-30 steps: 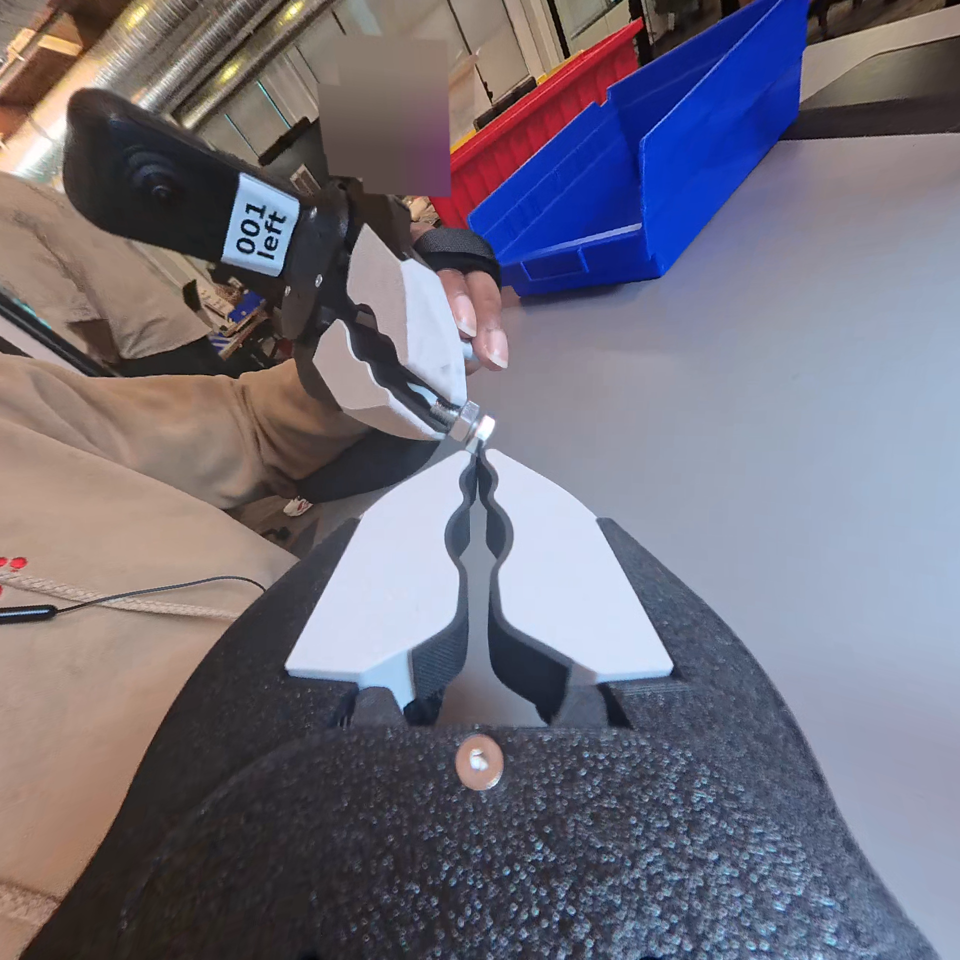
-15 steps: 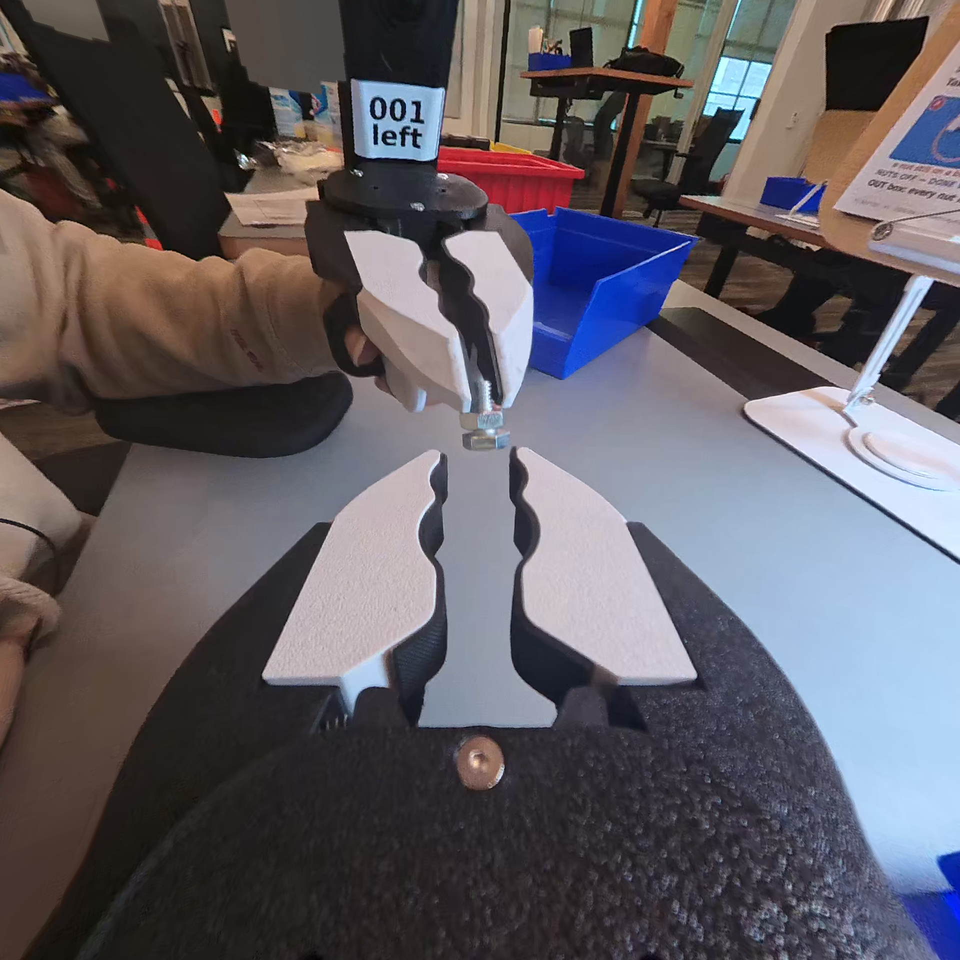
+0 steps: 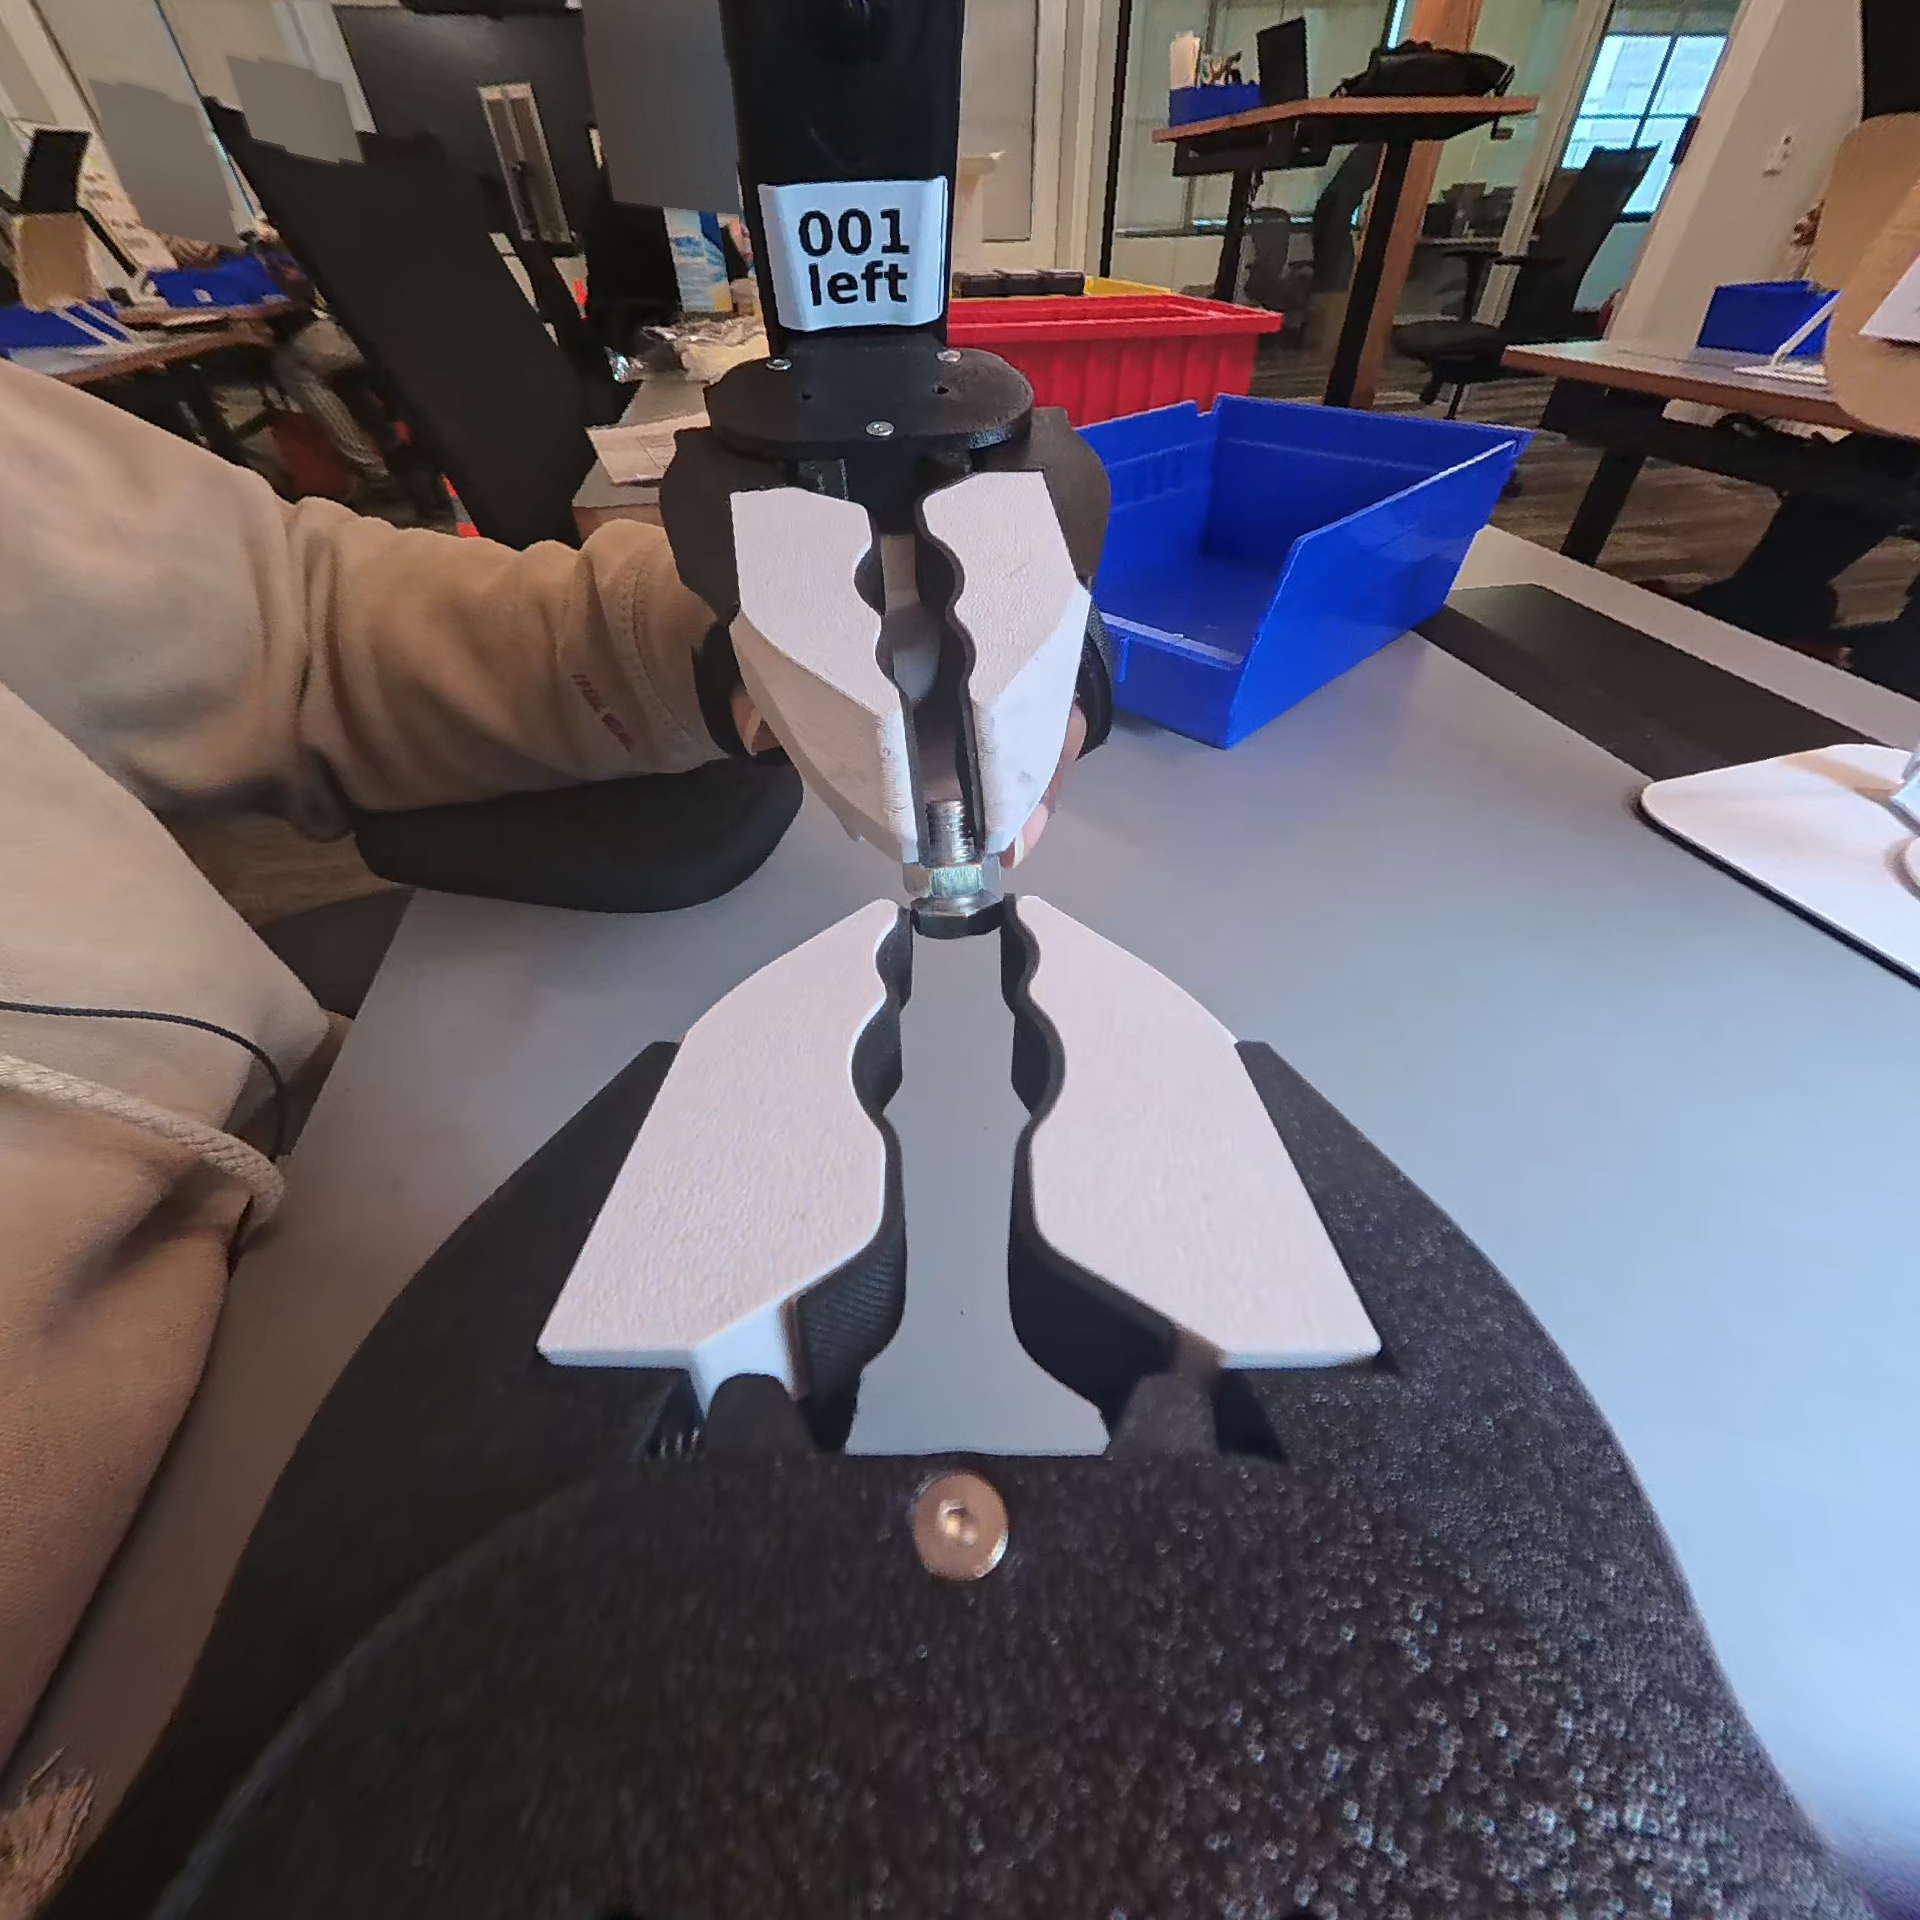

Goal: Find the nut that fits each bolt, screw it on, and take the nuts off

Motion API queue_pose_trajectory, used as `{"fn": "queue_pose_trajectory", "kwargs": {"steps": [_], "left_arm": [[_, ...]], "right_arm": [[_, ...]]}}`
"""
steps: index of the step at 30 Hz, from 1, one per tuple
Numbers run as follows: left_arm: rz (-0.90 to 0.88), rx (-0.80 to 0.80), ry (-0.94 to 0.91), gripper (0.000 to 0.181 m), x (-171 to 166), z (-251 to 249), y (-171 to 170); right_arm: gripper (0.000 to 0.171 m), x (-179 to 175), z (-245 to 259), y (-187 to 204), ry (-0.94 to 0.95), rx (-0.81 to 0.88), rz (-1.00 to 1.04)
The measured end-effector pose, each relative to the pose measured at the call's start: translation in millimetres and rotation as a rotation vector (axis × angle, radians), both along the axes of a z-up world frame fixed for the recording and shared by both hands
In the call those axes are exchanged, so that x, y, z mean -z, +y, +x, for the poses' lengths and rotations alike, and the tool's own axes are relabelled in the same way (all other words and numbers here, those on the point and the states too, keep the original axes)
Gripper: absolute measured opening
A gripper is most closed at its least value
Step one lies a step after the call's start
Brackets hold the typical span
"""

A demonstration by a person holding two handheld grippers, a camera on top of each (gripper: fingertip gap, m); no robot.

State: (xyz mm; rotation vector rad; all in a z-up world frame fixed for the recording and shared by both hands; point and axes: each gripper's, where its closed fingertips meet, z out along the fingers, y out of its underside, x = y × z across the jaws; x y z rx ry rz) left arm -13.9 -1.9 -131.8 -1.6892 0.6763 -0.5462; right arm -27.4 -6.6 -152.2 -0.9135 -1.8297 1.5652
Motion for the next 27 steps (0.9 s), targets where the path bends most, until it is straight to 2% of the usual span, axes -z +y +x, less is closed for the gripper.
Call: {"fn": "queue_pose_trajectory", "kwargs": {"steps": [13, 17, 23, 24, 25, 26, 27], "left_arm": [[0.052, -0.016, -0.026, 0.008, -8.4, 1.1, 0.9], [0.059, -0.027, -0.066, 0.029, -13.8, 0.7, 1.8], [0.072, -0.014, -0.095, 0.036, -18.4, 11.1, 1.6], [0.069, -0.015, -0.099, 0.035, -19.9, 10.3, 0.9], [0.071, -0.001, -0.108, 0.027, -22.8, 9.2, -1.8], [0.084, 0.052, -0.124, 0.008, -26.8, 11.8, -9.3], [0.099, 0.050, -0.143, 0.009, -30.6, 11.0, -10.2]], "right_arm": [[0.015, -5.8, 1.4, 0.5, 0.019, -0.001, -0.046], [0.015, -14.3, 3.6, 2.7, 0.025, -0.019, -0.141], [0.015, -22.6, 4.2, 6.4, 0.036, -0.026, -0.236], [0.014, -24.2, 4.2, 8.1, 0.045, -0.017, -0.245], [0.015, -26.0, 3.5, 10.6, 0.055, 0.000, -0.251], [0.014, -27.7, 1.6, 15.4, 0.062, 0.029, -0.257], [0.014, -29.4, -0.1, 20.6, 0.066, 0.051, -0.265]]}}
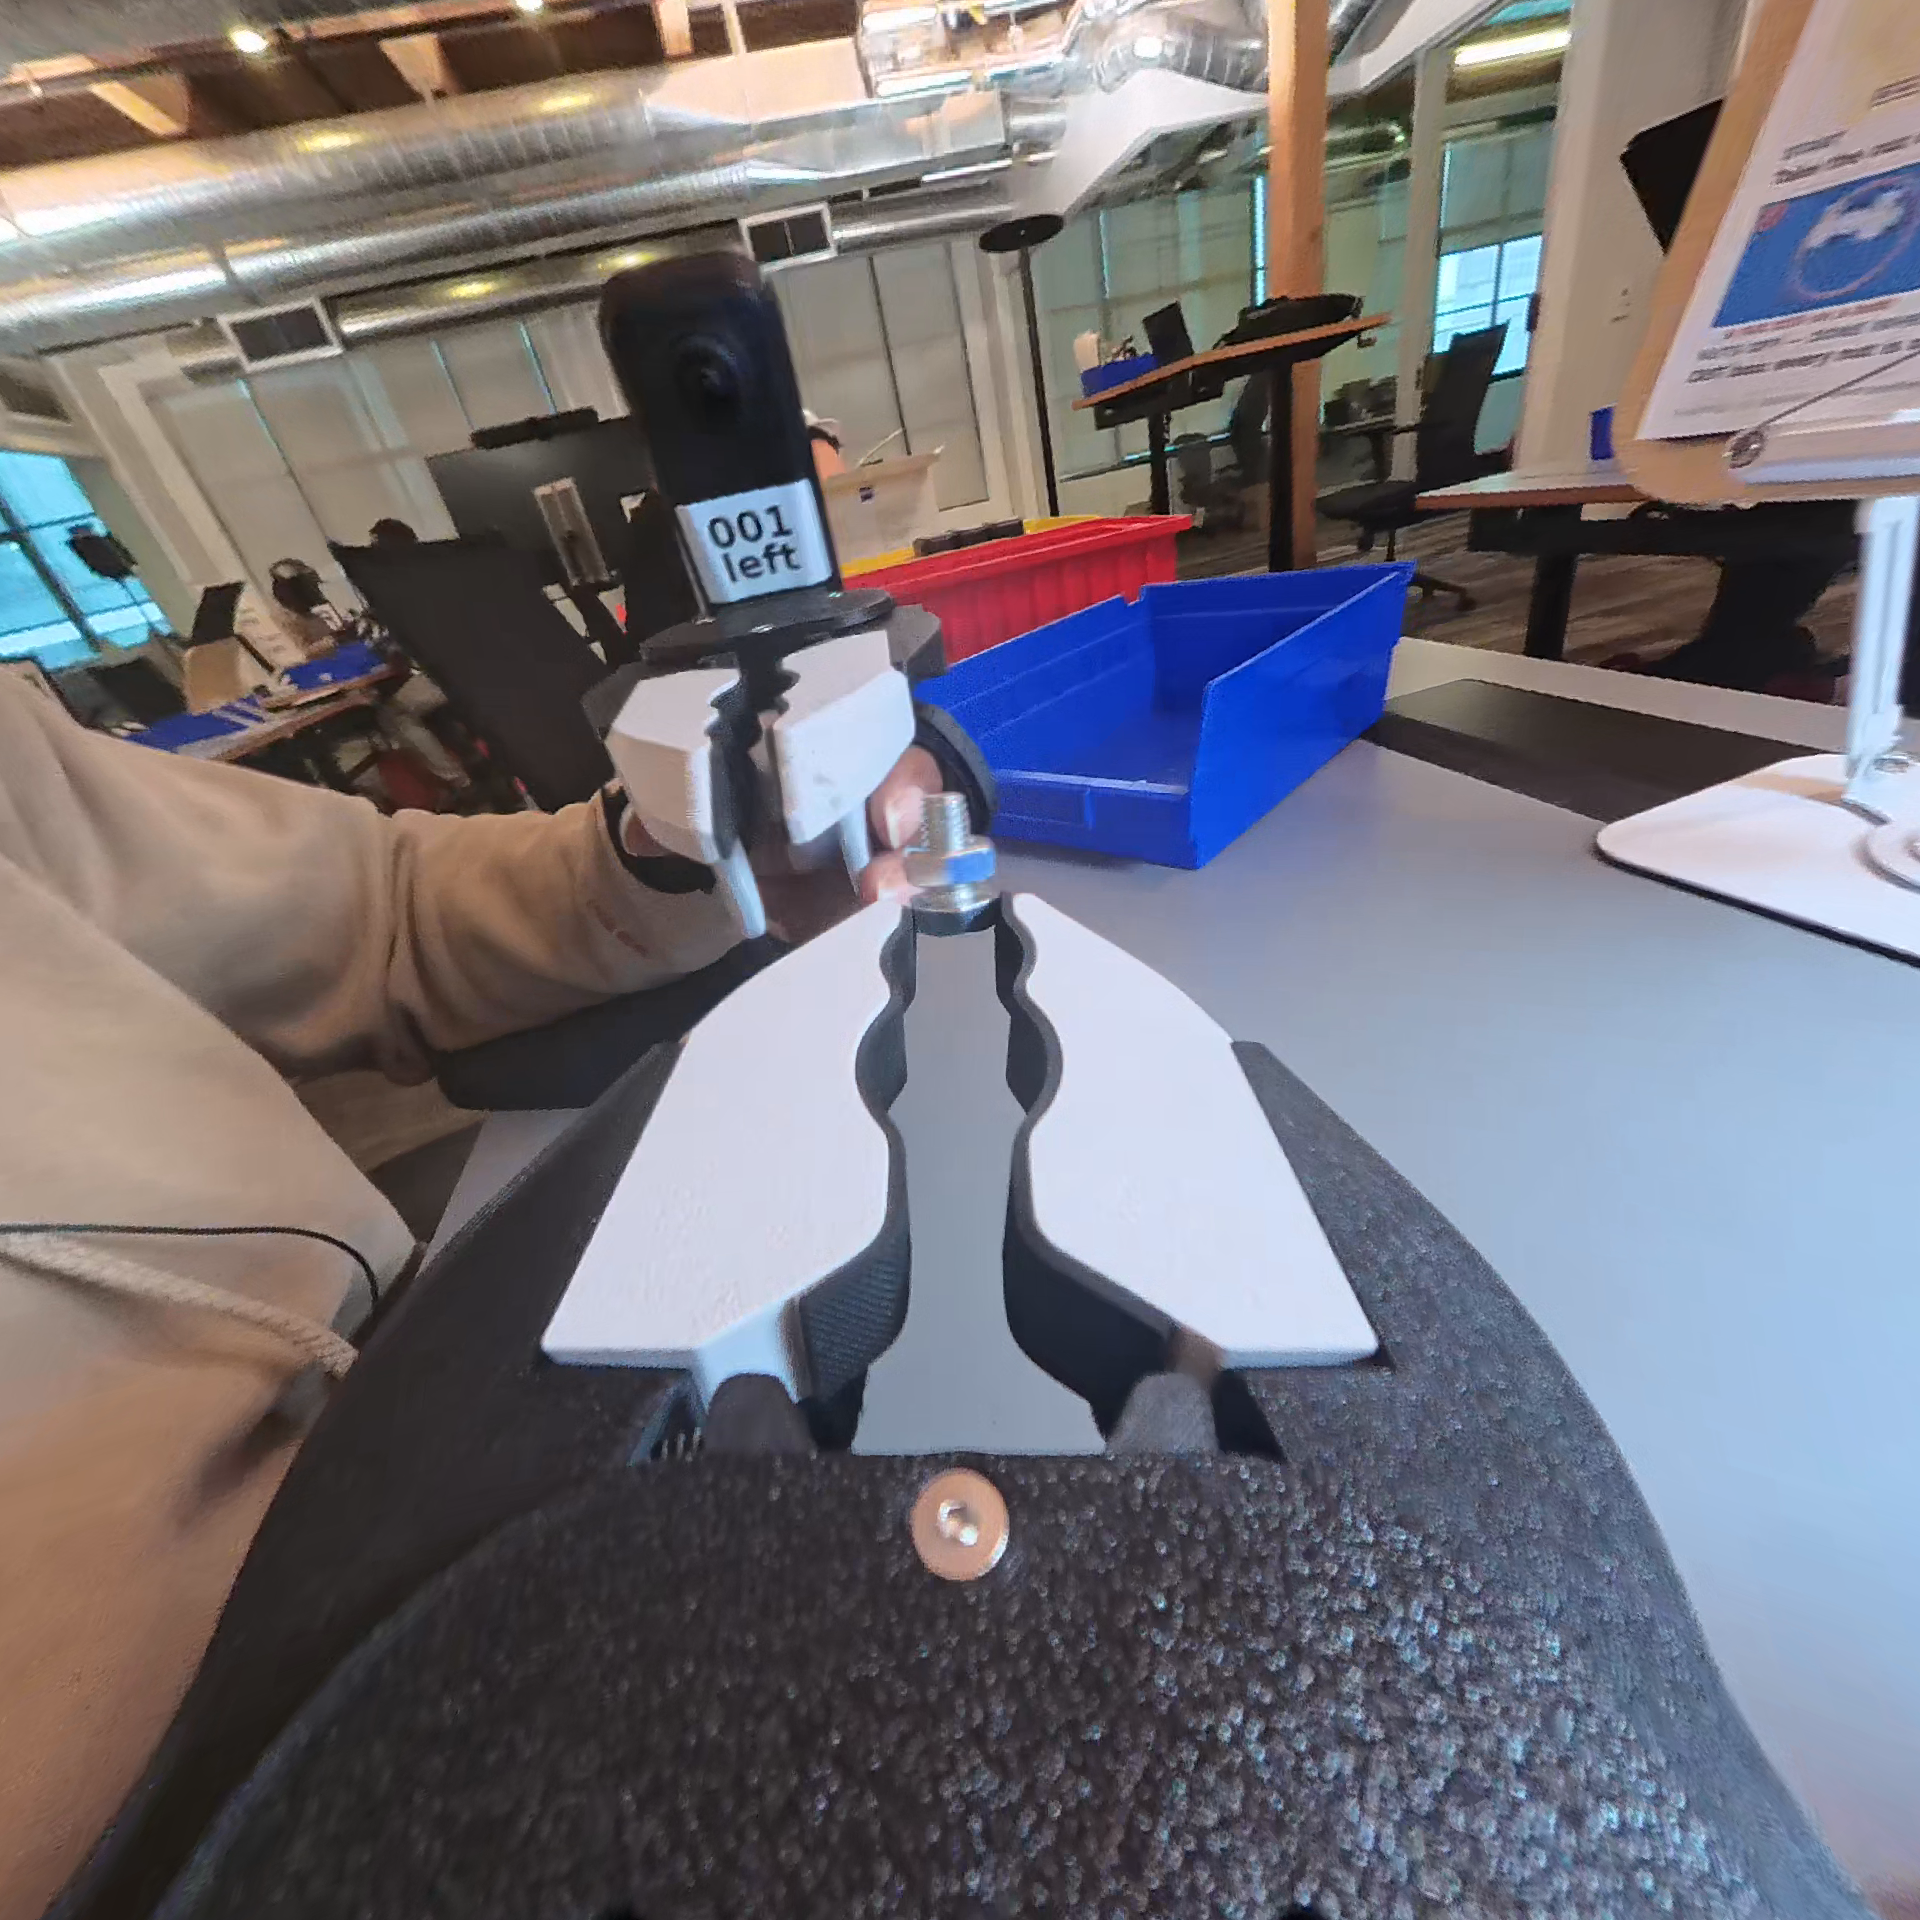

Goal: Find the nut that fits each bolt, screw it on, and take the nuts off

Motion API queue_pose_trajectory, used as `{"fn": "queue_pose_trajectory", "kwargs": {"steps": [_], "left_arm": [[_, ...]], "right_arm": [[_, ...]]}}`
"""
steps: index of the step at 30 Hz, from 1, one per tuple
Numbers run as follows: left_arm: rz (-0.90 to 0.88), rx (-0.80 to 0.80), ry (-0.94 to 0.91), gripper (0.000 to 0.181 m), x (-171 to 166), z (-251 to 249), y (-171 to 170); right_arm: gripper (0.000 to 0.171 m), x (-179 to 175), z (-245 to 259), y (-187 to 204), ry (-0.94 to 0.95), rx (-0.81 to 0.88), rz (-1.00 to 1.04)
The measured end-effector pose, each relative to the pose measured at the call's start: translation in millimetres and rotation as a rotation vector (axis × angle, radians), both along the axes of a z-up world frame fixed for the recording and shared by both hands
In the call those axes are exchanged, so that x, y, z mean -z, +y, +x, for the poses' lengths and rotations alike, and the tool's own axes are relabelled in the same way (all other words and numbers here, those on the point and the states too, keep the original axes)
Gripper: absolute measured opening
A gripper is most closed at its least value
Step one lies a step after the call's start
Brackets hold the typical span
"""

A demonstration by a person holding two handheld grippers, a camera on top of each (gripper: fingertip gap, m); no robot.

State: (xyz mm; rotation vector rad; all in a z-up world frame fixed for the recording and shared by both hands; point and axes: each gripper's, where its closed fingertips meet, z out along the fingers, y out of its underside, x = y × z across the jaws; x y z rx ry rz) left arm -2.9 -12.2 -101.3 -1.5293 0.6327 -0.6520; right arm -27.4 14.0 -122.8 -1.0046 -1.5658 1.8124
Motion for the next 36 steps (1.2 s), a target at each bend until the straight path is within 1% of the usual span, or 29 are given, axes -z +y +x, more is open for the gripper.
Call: {"fn": "queue_pose_trajectory", "kwargs": {"steps": [3, 6, 10, 11, 12, 13, 16, 19, 21, 23, 24, 25, 26, 27, 29, 33, 36], "left_arm": [[-0.007, -0.064, 0.017, 0.020, 3.3, -4.8, 8.5], [-0.009, -0.139, 0.013, 0.034, 7.2, -9.3, 19.9], [-0.013, -0.120, 0.031, 0.036, 7.6, -1.4, 17.9], [-0.012, -0.103, 0.026, 0.031, 5.2, -1.6, 14.9], [0.005, -0.036, 0.012, 0.007, 0.5, 2.5, 5.9], [0.027, -0.029, -0.013, 0.009, -5.4, 2.4, 3.2], [0.034, -0.088, 0.005, 0.019, -6.5, -3.7, 8.8], [0.028, -0.170, 0.003, 0.035, -2.4, -10.7, 20.1], [0.023, -0.179, 0.008, 0.038, -0.3, -8.8, 22.5], [0.014, -0.152, 0.014, 0.034, 1.0, -2.4, 20.1], [0.015, -0.132, 0.013, 0.026, -0.4, -0.3, 17.2], [0.018, -0.050, 0.012, 0.002, -1.7, 7.3, 7.6], [0.030, -0.013, -0.004, 0.003, -4.9, 11.3, 2.6], [0.039, -0.030, -0.002, 0.005, -5.7, 9.7, 4.1], [0.036, -0.085, 0.011, 0.013, -2.4, 2.7, 11.0], [0.015, -0.207, -0.021, 0.035, 1.4, -12.4, 27.6], [-0.003, -0.164, 0.020, 0.035, 7.9, -1.9, 24.6]], "right_arm": [[0.014, -1.5, -0.3, 3.6, 0.004, 0.010, 0.005], [0.015, 1.6, 1.2, -6.1, 0.001, -0.017, 0.025], [0.014, 1.5, 1.1, -6.5, 0.005, -0.017, 0.027], [0.014, 0.5, 0.5, -3.5, 0.008, -0.001, 0.023], [0.014, -0.5, -0.9, 1.3, 0.008, 0.022, 0.014], [0.014, -1.8, -2.0, 6.2, 0.006, 0.036, -0.001], [0.014, -4.6, -2.0, 11.1, 0.011, 0.044, -0.015], [0.014, -2.5, -0.6, 1.6, 0.009, 0.013, -0.007], [0.014, -1.0, 0.1, -3.3, 0.009, -0.002, 0.002], [0.014, -1.7, 0.2, -3.0, 0.011, -0.004, -0.001], [0.014, -2.0, -0.4, 0.1, 0.013, 0.008, -0.001], [0.014, -2.5, -1.8, 5.2, 0.011, 0.028, -0.007], [0.014, -3.5, -2.8, 10.3, 0.007, 0.040, -0.020], [0.014, -4.8, -3.1, 14.1, 0.005, 0.046, -0.031], [0.014, -5.7, -2.9, 15.8, 0.010, 0.052, -0.021], [0.014, -0.7, -0.7, 0.8, 0.005, 0.005, 0.004], [0.014, 0.0, -0.6, -3.0, 0.008, -0.005, 0.019]]}}
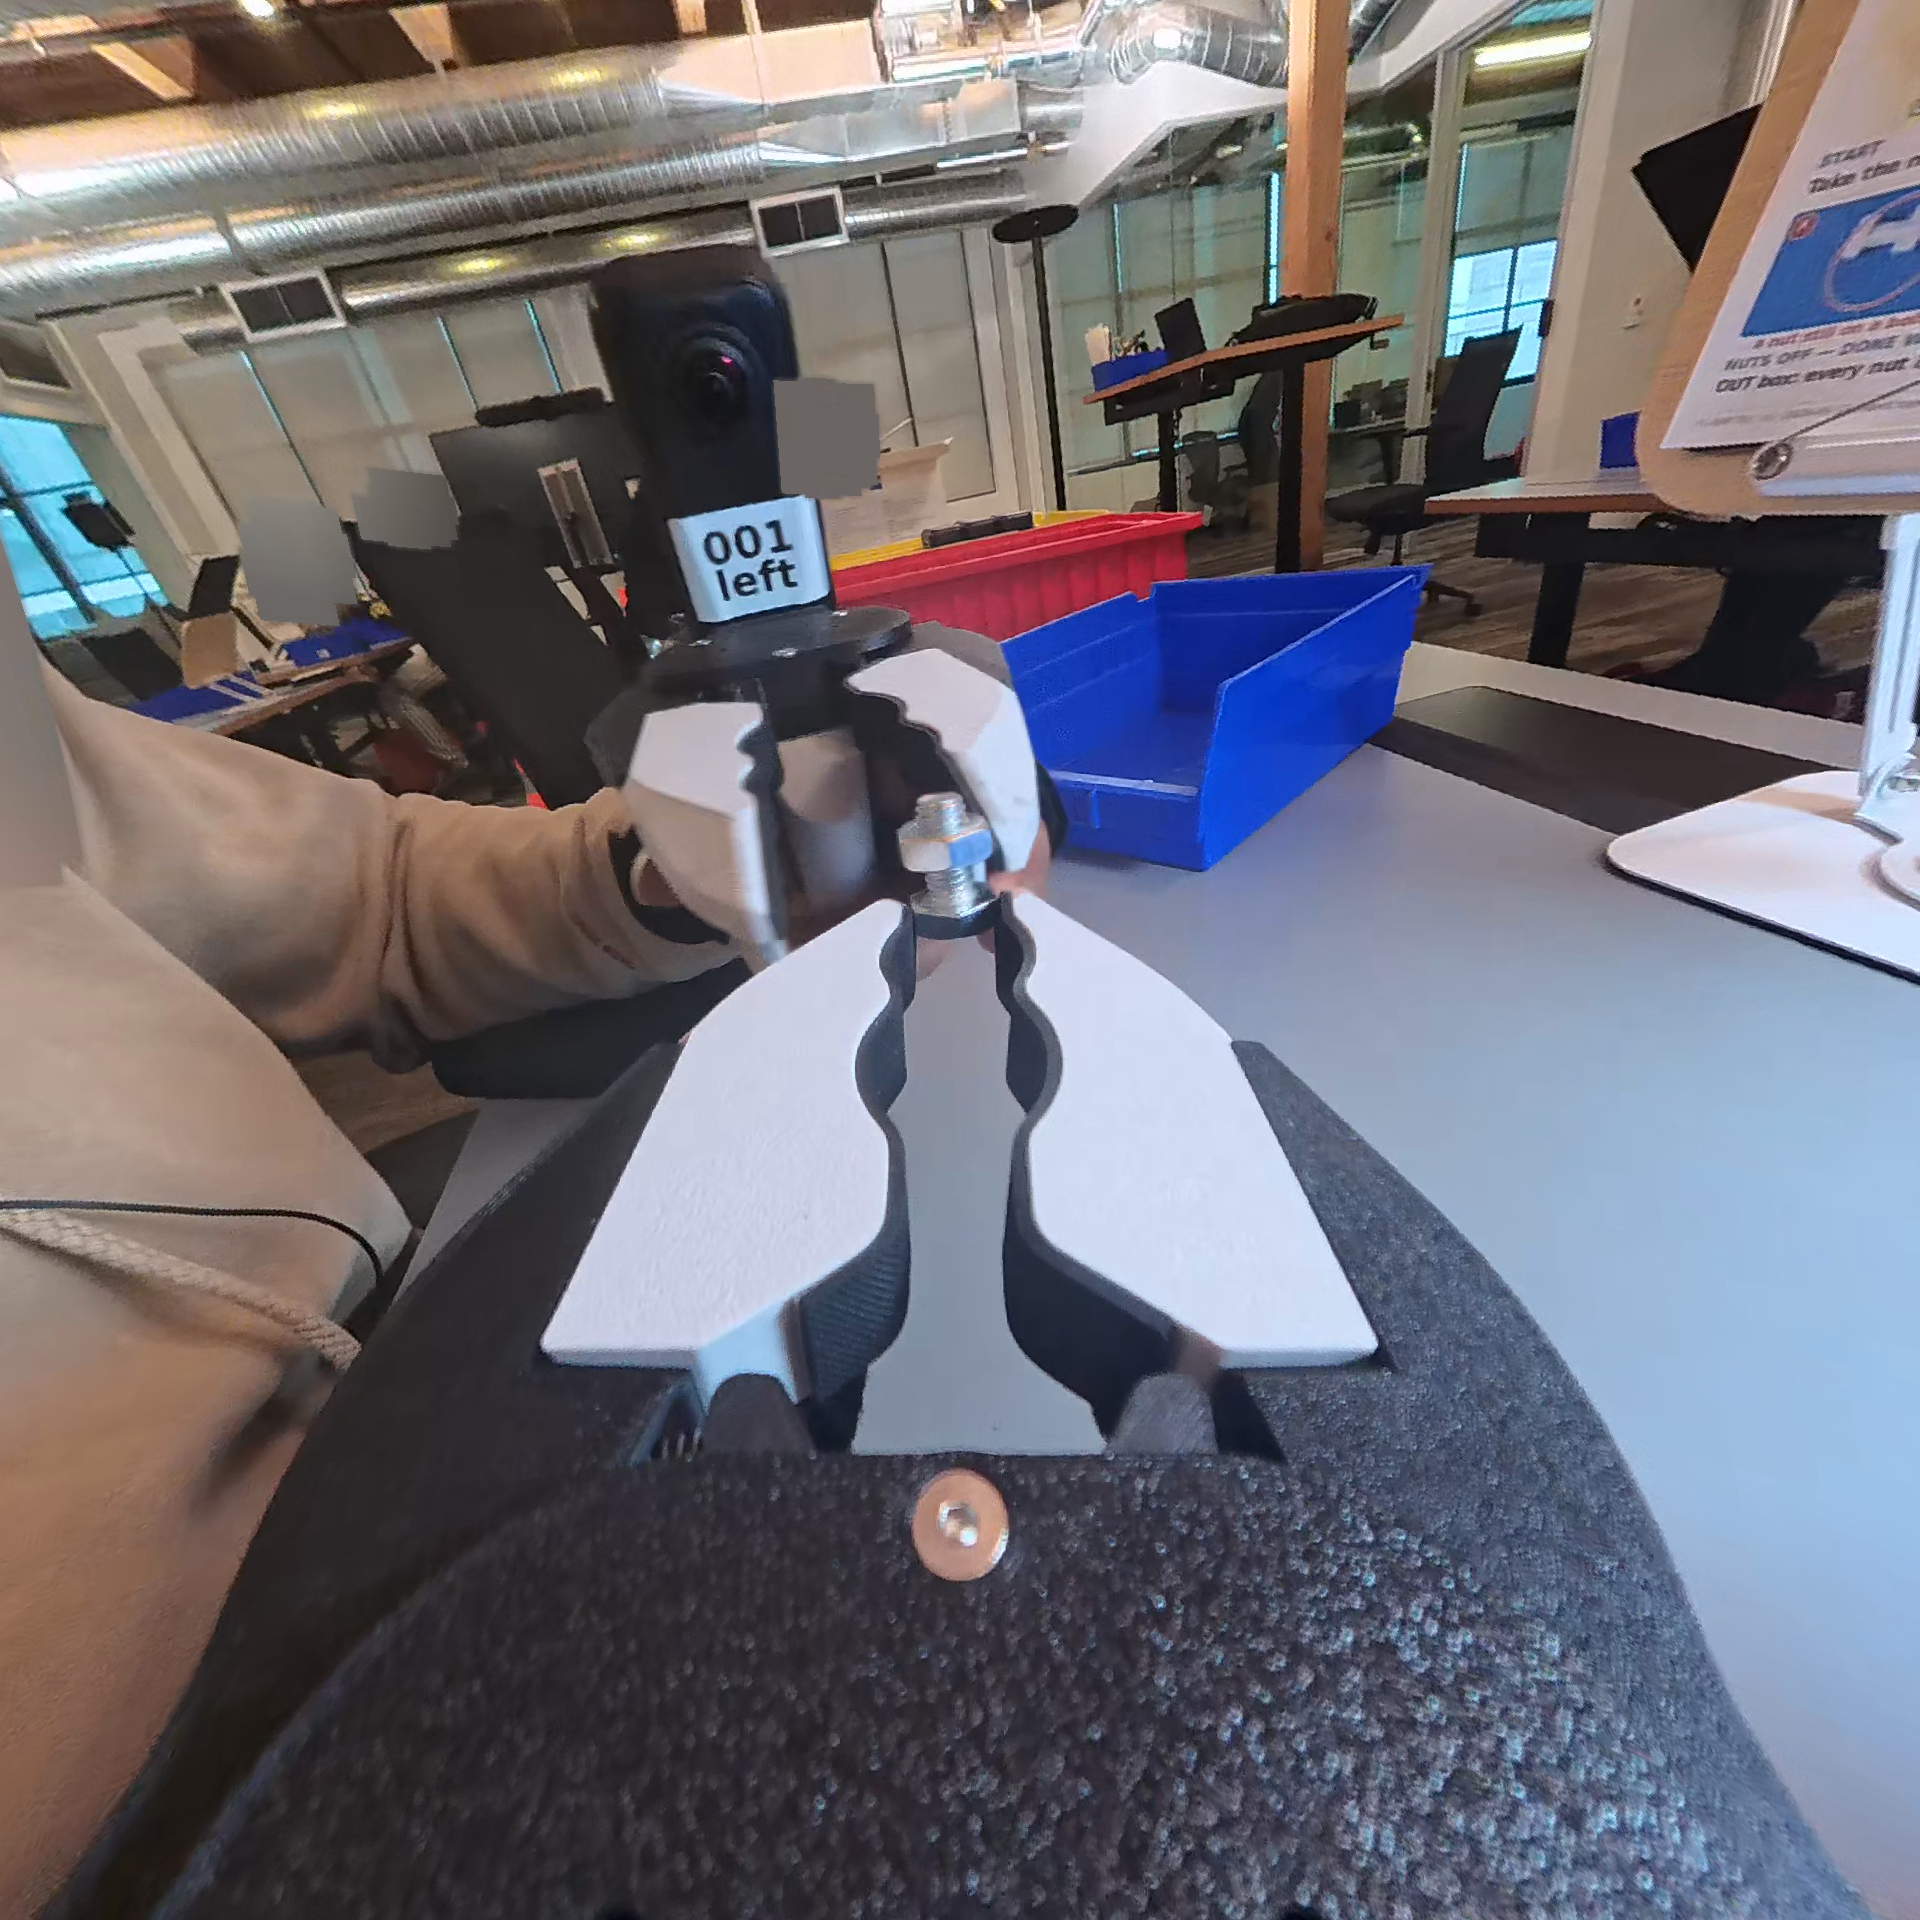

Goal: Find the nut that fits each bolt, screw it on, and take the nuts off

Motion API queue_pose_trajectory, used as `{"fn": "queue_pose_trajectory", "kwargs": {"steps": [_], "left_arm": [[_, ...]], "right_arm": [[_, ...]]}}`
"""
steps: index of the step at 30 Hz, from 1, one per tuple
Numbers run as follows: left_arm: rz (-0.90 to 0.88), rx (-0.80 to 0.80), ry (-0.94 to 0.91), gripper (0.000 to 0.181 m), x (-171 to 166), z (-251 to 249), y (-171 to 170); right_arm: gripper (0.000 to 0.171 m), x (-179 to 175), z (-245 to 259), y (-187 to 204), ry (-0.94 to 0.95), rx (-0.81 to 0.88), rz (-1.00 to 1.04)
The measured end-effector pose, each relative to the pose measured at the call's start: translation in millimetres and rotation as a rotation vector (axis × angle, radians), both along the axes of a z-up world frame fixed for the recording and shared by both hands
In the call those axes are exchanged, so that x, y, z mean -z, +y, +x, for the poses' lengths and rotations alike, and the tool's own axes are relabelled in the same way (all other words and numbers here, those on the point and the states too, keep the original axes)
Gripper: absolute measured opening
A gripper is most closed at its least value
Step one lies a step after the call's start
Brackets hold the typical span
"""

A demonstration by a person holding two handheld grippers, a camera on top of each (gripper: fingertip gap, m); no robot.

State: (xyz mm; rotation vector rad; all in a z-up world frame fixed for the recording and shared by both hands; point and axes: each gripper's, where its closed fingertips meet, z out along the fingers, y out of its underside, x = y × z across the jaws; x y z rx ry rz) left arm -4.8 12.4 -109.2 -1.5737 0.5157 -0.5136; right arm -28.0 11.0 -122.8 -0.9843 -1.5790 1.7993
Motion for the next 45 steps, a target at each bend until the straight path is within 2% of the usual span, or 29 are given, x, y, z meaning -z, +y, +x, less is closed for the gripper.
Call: {"fn": "queue_pose_trajectory", "kwargs": {"steps": [1, 3, 6, 10, 13, 15, 16, 17, 20, 25, 29, 30, 31, 32, 40, 45], "left_arm": [[0.001, 0.006, 0.000, 0.036, -1.1, 0.5, -1.5], [0.023, 0.128, -0.028, 0.011, -8.2, 9.4, -16.6], [0.061, 0.078, -0.019, 0.016, -12.5, 2.4, -13.7], [0.031, -0.039, -0.034, 0.033, -6.0, -11.8, 1.9], [0.028, -0.027, -0.008, 0.034, -2.8, -5.9, 1.8], [0.030, -0.004, -0.003, 0.030, -4.3, -2.4, -1.6], [0.043, 0.054, -0.012, 0.011, -7.7, 2.2, -8.8], [0.062, 0.093, -0.032, 0.007, -12.4, 5.4, -14.4], [0.079, 0.058, -0.035, 0.011, -15.0, -0.6, -12.1], [0.051, -0.081, -0.044, 0.033, -9.1, -15.7, 5.3], [0.031, -0.044, -0.016, 0.027, -4.2, -4.8, 3.1], [0.038, -0.025, -0.020, 0.022, -5.9, -3.3, 0.5], [0.054, 0.044, -0.031, 0.004, -8.9, 3.0, -7.3], [0.073, 0.073, -0.050, 0.004, -12.9, 5.7, -11.5], [0.063, -0.088, -0.043, 0.028, -7.3, -13.3, 6.8], [0.047, -0.076, 0.013, 0.025, -0.3, -6.2, 6.9]], "right_arm": [[0.014, -0.7, -0.4, 2.6, 0.001, 0.008, -0.003], [0.014, -2.2, -2.9, 13.5, -0.003, 0.052, -0.022], [0.014, -2.7, -3.5, 21.4, -0.010, 0.068, -0.032], [0.014, 1.1, -1.5, 6.7, -0.012, 0.025, -0.004], [0.014, 3.4, -1.0, 1.0, -0.016, 0.007, 0.006], [0.014, 2.3, -1.3, 4.4, -0.014, 0.019, 0.000], [0.014, 1.2, -2.2, 8.4, -0.011, 0.038, -0.006], [0.014, 0.0, -2.8, 12.3, -0.012, 0.050, -0.016], [0.014, -2.5, -2.4, 15.9, -0.007, 0.057, -0.023], [0.014, 1.7, -1.0, 3.6, -0.011, 0.022, 0.006], [0.014, 2.3, -1.2, 3.2, -0.010, 0.025, 0.020], [0.014, 2.3, -1.6, 5.5, -0.009, 0.036, 0.022], [0.014, 2.0, -2.6, 9.1, -0.011, 0.053, 0.019], [0.014, 1.2, -3.3, 12.6, -0.014, 0.064, 0.010], [0.014, 3.9, -2.2, 5.3, -0.022, 0.040, 0.023], [0.014, 8.1, -3.2, 4.0, -0.038, 0.040, 0.044]]}}
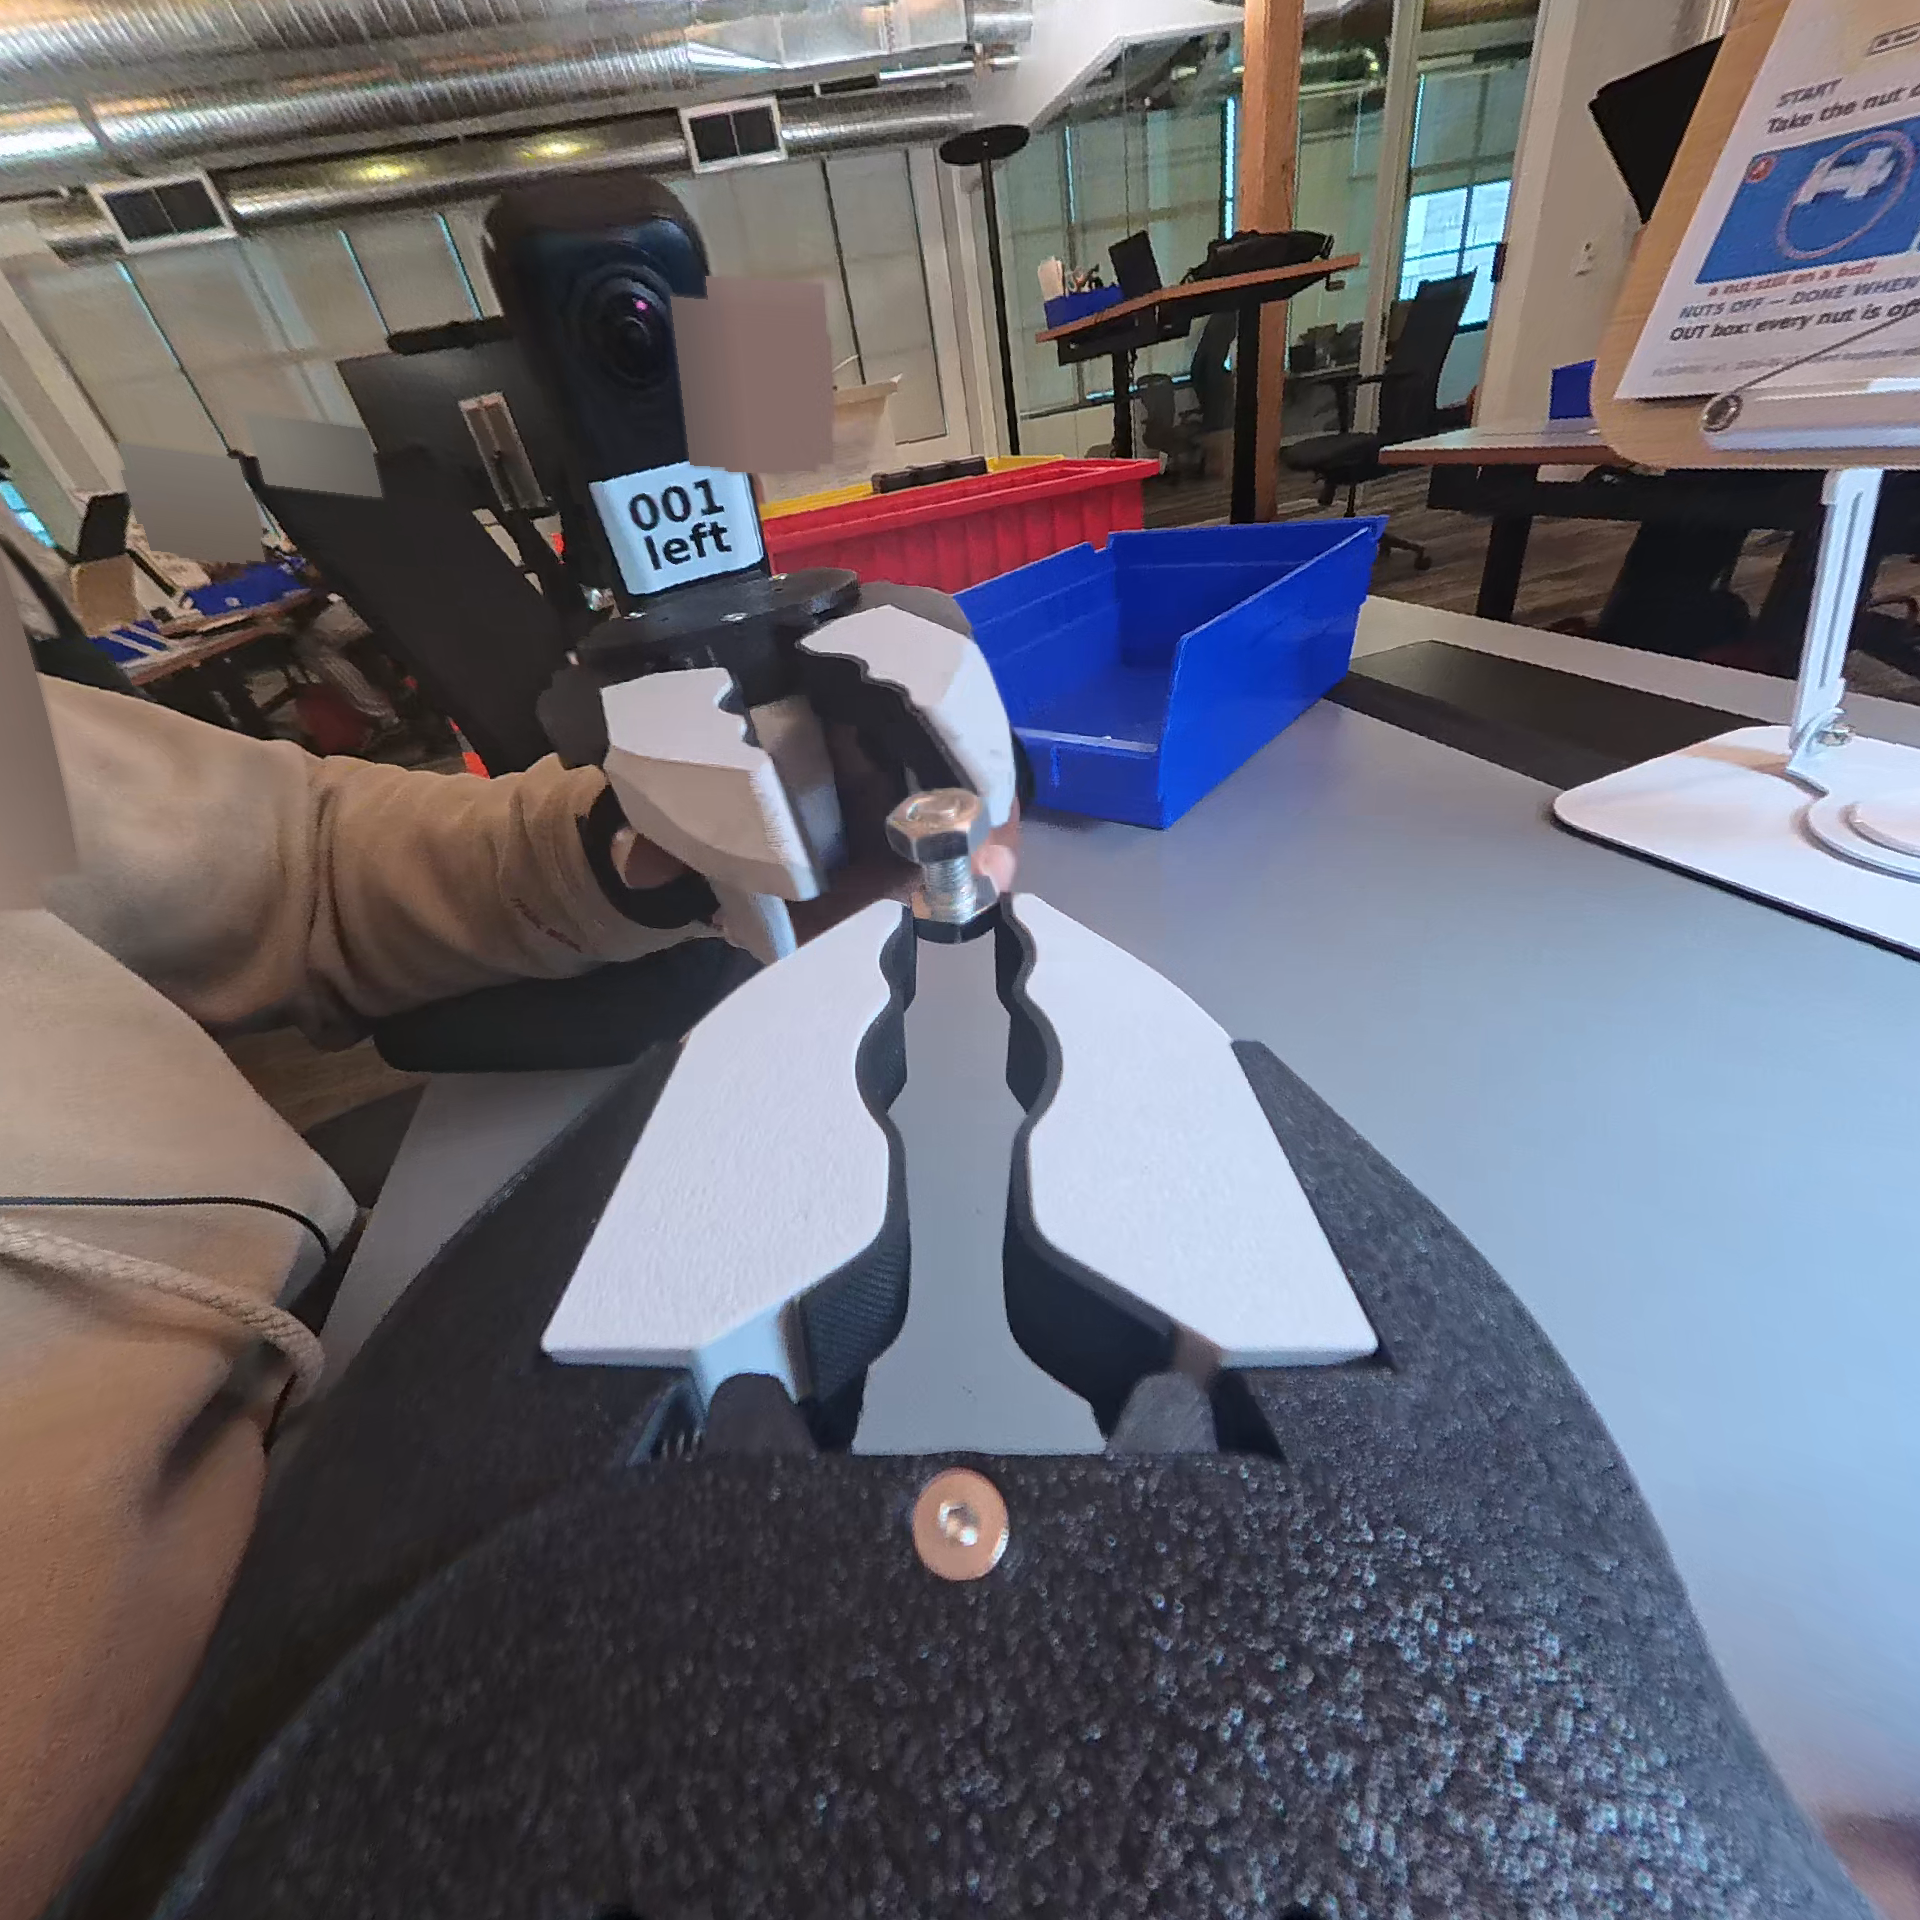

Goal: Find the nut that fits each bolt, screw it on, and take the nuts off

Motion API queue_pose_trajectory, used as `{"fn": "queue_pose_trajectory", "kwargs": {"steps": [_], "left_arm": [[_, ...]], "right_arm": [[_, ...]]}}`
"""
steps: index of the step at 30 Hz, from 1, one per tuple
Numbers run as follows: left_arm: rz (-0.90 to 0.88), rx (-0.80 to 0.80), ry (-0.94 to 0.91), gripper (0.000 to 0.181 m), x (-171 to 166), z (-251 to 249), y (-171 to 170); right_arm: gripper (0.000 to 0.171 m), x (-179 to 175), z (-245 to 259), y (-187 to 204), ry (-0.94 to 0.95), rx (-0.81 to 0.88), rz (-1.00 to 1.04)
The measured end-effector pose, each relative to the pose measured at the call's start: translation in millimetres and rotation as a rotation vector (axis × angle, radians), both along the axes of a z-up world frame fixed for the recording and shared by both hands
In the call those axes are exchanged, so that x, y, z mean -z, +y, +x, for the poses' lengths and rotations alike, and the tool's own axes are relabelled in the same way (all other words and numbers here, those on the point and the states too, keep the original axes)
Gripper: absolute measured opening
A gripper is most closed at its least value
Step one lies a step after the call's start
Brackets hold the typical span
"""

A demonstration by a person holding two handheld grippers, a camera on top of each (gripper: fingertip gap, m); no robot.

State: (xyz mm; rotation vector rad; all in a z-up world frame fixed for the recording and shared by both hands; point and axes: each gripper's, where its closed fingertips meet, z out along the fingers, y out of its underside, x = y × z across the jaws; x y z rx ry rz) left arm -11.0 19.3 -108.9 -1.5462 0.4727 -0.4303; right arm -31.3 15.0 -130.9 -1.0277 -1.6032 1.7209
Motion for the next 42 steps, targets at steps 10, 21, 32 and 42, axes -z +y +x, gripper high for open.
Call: {"fn": "queue_pose_trajectory", "kwargs": {"steps": [10, 21, 32, 42], "left_arm": [[0.002, -0.030, -0.021, 0.022, -2.0, -11.1, 1.3], [0.003, 0.032, -0.018, 0.012, -3.5, -3.3, -5.3], [-0.017, 0.007, -0.024, 0.015, -1.8, 1.6, -1.5], [-0.033, -0.065, -0.004, 0.035, 7.5, -2.9, 8.4]], "right_arm": [[0.014, 4.9, -3.5, 8.5, -0.040, 0.036, -0.007], [0.014, 7.3, -6.2, 16.3, -0.065, 0.075, 0.000], [0.014, 7.0, -7.8, 21.8, -0.072, 0.110, 0.013], [0.014, 10.9, -7.1, 11.2, -0.077, 0.085, 0.052]]}}
